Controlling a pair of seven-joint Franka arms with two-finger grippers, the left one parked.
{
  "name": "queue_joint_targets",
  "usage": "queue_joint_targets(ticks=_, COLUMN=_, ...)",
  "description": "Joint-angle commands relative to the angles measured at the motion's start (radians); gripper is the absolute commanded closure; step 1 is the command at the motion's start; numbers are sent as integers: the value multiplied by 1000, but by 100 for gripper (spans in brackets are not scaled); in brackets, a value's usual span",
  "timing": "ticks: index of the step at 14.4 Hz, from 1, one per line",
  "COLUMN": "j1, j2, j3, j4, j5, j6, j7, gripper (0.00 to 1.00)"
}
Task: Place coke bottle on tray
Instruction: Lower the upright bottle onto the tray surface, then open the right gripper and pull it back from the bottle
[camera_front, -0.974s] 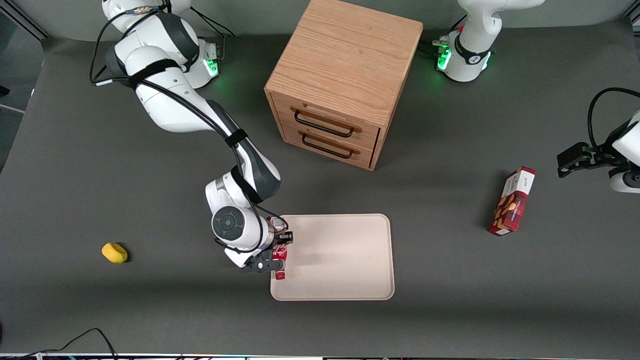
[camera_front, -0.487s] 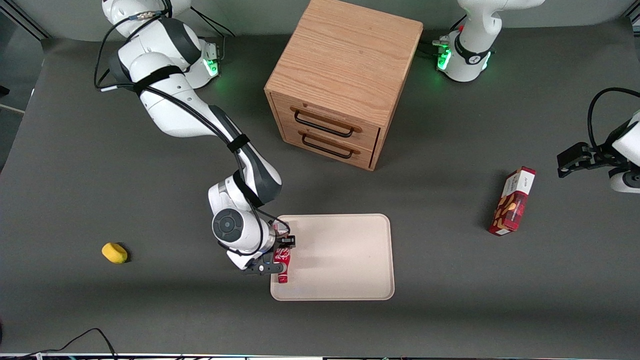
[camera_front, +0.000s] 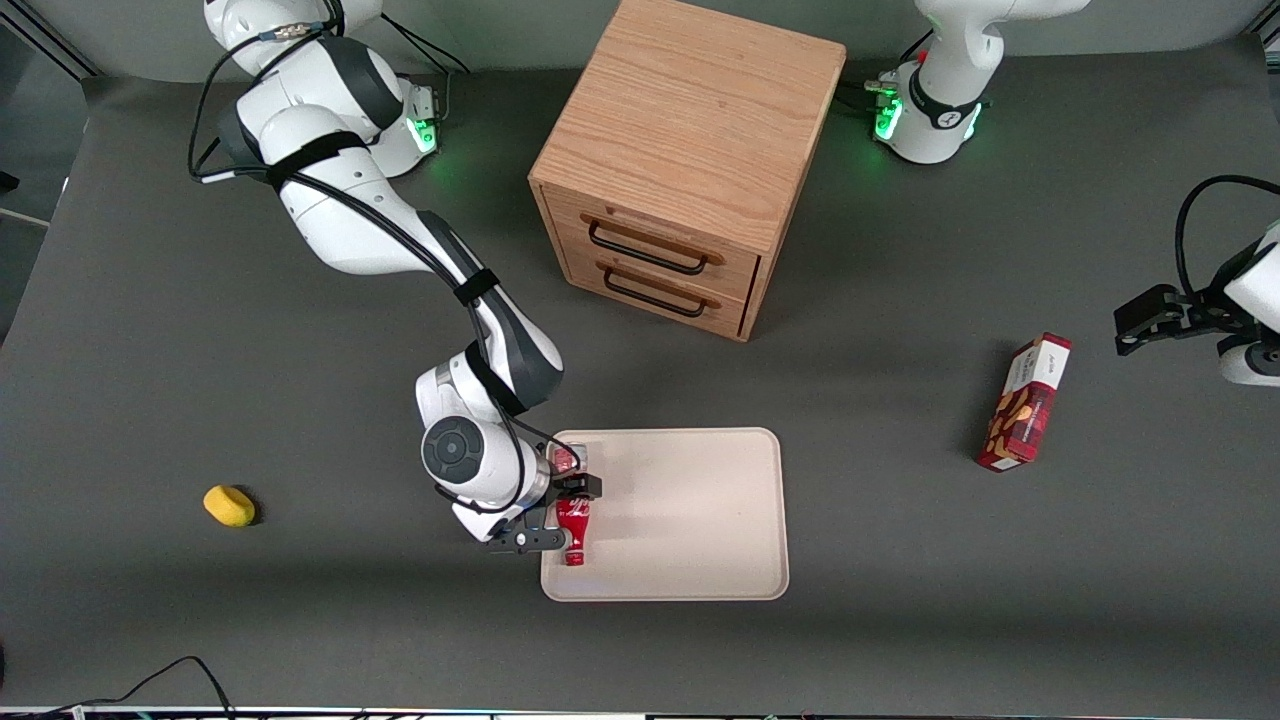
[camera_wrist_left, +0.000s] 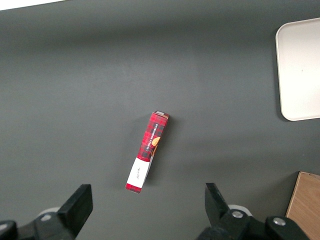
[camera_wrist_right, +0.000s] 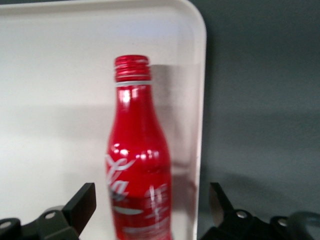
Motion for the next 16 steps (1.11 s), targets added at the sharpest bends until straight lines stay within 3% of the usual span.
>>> queue_joint_targets(ticks=1, j1=18, j2=13, j3=-26, j4=23, j5=25, j6=9, j7=-5, gripper=0)
queue_joint_targets(ticks=10, j1=11, j2=-55, j3=-26, j4=25, j5=30, j6=-28, j7=1, gripper=0)
queue_joint_targets(ticks=13, j1=-24, j2=-201, j3=-20, j4=-35, j5=31, j6=-121, j7=1, gripper=0)
queue_joint_targets(ticks=16, j1=-104, j2=-467, j3=-12, j4=-267, j5=28, j6=-169, j7=-11, gripper=0)
